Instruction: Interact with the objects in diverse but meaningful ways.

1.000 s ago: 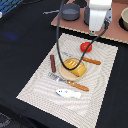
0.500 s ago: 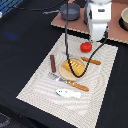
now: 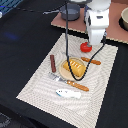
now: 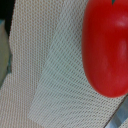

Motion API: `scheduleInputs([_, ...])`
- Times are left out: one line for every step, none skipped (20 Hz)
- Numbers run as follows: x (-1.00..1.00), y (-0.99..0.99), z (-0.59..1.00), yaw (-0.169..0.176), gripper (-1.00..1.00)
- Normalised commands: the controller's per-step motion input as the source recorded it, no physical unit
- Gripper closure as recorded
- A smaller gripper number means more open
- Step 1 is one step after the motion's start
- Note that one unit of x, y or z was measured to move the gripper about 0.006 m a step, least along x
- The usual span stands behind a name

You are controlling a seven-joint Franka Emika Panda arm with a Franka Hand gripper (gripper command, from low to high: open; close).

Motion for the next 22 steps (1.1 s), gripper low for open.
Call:
scheduleInputs([0.0, -0.38, -0.2, 0.017, -1.0])
scheduleInputs([0.0, -0.37, -0.2, 0.016, -1.0])
scheduleInputs([0.0, -0.32, -0.21, 0.019, -1.0])
scheduleInputs([0.0, -0.24, -0.25, 0.023, -1.0])
scheduleInputs([0.0, -0.2, -0.28, 0.027, -1.0])
scheduleInputs([0.0, -0.16, -0.32, 0.032, -1.0])
scheduleInputs([0.0, -0.14, -0.38, 0.039, -1.0])
scheduleInputs([0.0, -0.14, -0.42, 0.044, -1.0])
scheduleInputs([0.0, -0.13, -0.44, 0.048, -1.0])
scheduleInputs([-0.03, -0.13, -0.47, 0.051, -1.0])
scheduleInputs([-0.05, -0.08, -0.49, 0.056, -1.0])
scheduleInputs([-0.07, -0.07, -0.49, 0.058, -1.0])
scheduleInputs([-0.08, -0.03, -0.5, 0.059, -1.0])
scheduleInputs([-0.08, -0.01, -0.49, 0.062, 1.0])
scheduleInputs([-0.07, 0.0, -0.48, 0.063, 1.0])
scheduleInputs([-0.09, 0.0, -0.47, 0.061, 1.0])
scheduleInputs([-0.07, 0.0, -0.49, 0.061, 1.0])
scheduleInputs([-0.11, 0.0, -0.5, 0.061, 1.0])
scheduleInputs([-0.1, 0.0, -0.51, 0.061, 1.0])
scheduleInputs([-0.11, 0.0, -0.49, 0.061, 1.0])
scheduleInputs([-0.08, 0.0, -0.5, 0.065, 1.0])
scheduleInputs([-0.1, 0.0, -0.47, 0.068, 1.0])
